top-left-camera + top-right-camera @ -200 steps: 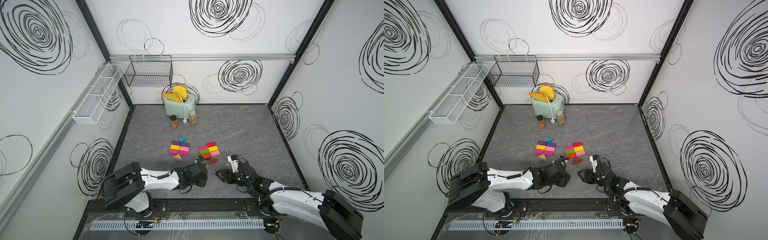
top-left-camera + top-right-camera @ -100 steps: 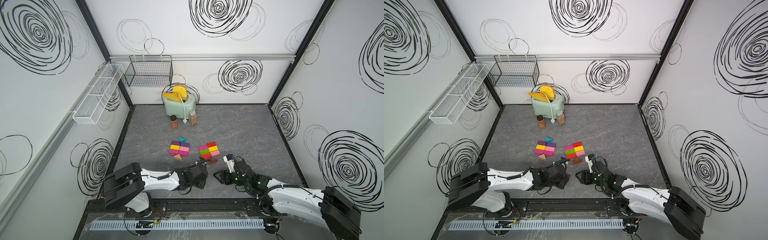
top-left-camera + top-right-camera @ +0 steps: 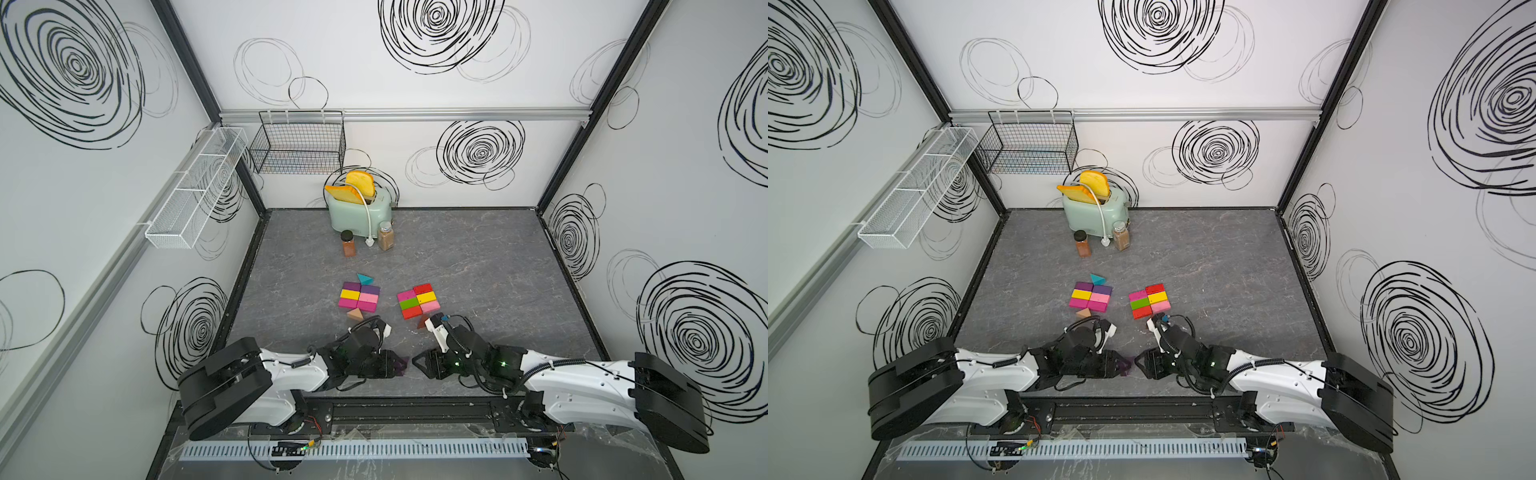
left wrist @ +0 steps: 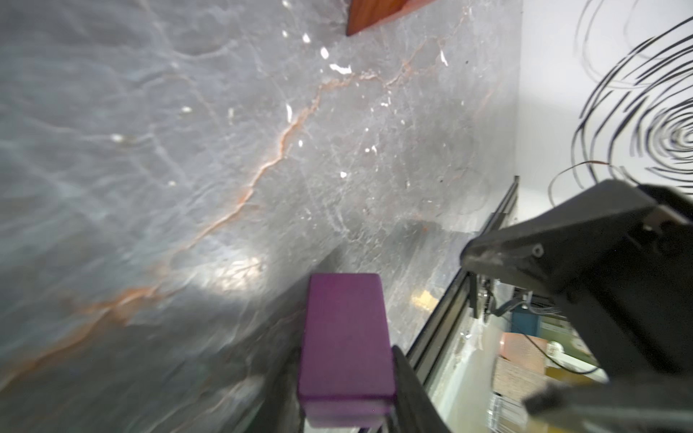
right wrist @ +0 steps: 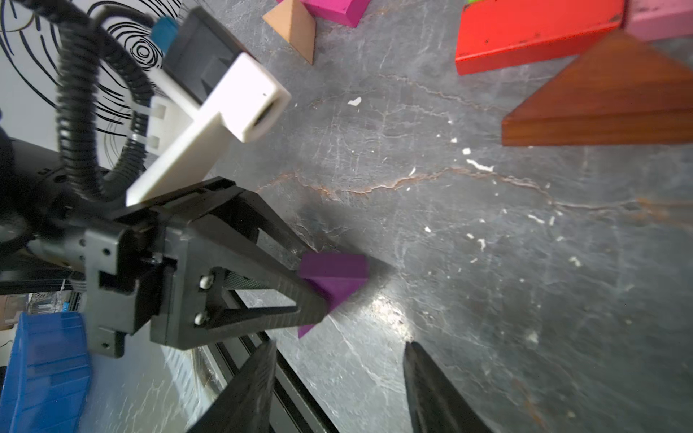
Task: Assemble a piece of candy with building blocks
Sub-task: Adjust the building block at the center of the board.
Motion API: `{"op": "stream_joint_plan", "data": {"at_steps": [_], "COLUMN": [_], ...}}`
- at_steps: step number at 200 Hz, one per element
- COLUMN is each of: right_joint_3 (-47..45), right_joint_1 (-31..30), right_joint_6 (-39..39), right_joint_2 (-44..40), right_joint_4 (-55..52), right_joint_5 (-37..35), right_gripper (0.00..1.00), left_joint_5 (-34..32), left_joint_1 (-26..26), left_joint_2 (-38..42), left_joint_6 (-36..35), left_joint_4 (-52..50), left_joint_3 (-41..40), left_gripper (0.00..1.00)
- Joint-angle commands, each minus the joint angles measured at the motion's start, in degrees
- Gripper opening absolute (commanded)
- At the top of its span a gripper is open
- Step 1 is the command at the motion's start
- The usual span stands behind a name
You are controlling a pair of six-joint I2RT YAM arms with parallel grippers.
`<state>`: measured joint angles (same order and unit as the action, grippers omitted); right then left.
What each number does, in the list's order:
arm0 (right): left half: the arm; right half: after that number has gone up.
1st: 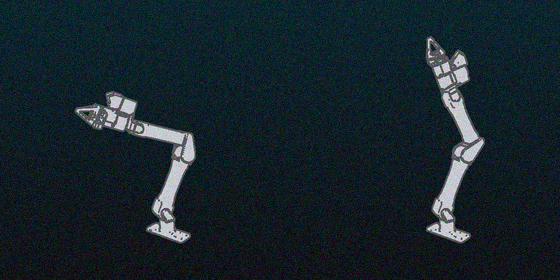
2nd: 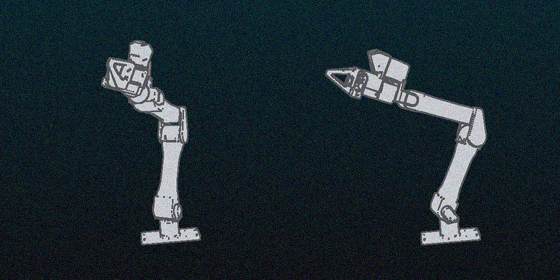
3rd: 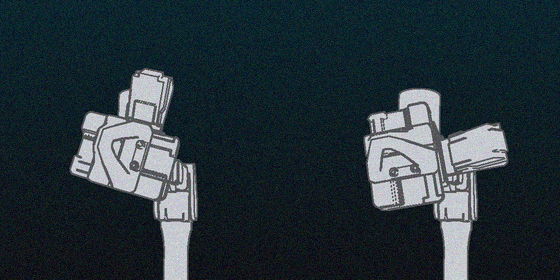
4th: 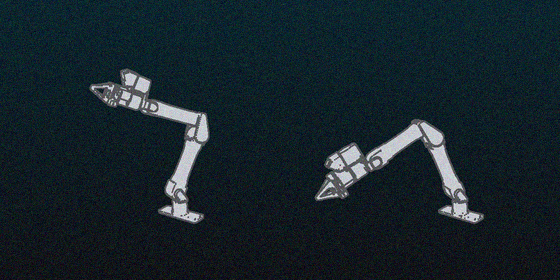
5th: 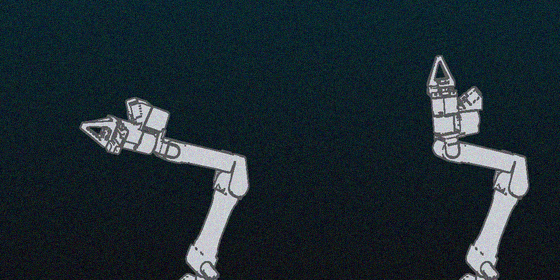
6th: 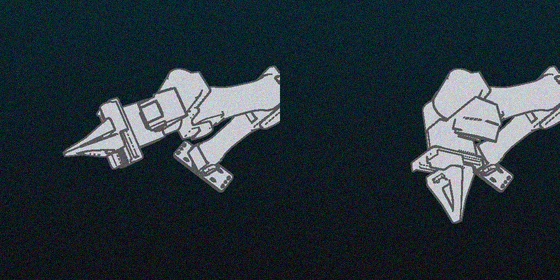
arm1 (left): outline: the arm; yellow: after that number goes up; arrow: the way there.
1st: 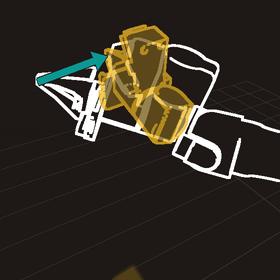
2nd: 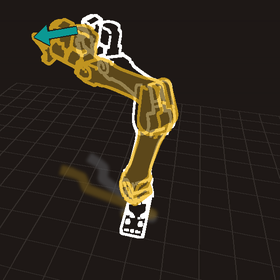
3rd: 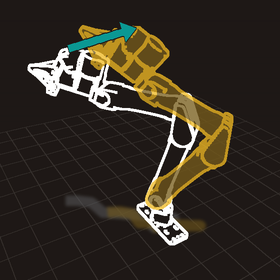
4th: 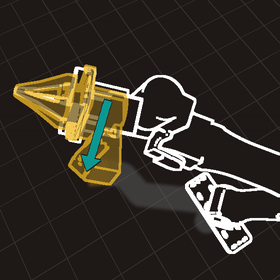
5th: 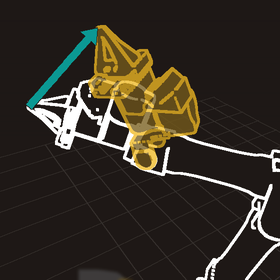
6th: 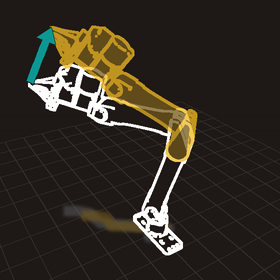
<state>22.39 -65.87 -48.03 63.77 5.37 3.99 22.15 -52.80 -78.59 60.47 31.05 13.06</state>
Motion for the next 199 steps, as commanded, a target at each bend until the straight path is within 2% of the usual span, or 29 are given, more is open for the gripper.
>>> {"op": "stream_joint_plan", "data": {"at_steps": [1, 43, 110, 146, 173, 199], "right_joint_3": [1.2, 0.2, -3.9, -2.7, -1.5, 0.1], "right_joint_1": [-1.6, -3.3, -3.2, -3.0, -3.0, -3.0], "right_joint_6": [-1.1, -3.2, -5.1, -3.1, -1.9, -0.9], "right_joint_2": [1.3, 2.2, 8.3, 10.9, 12.1, 14.1], "right_joint_4": [-1.6, -1.6, 11.4, 11.9, 11.4, 11.0], "right_joint_5": [-1.1, -1.1, 4.0, 3.2, 2.0, 1.9], "right_gripper": [0.58, 0.59, 0.61, 0.61, 0.59, 0.52], "left_joint_5": [3.5, 3.8, 4.0, 4.0, 4.3, 5.0], "left_joint_1": [0.2, 0.6, 0.7, 0.7, 0.6, 0.6], "left_joint_2": [-3.3, -6.2, -7.1, -7.0, -7.1, -7.8], "left_joint_6": [3.9, 5.4, 6.9, 6.9, 6.5, 6.4], "left_joint_4": [9.1, 12.2, 13.9, 13.7, 12.9, 12.4], "left_joint_3": [-1.2, -1.0, -1.5, -1.8, -1.3, -0.7], "left_gripper": [0.30, 0.31, 0.31, 0.32, 0.33, 0.33]}}
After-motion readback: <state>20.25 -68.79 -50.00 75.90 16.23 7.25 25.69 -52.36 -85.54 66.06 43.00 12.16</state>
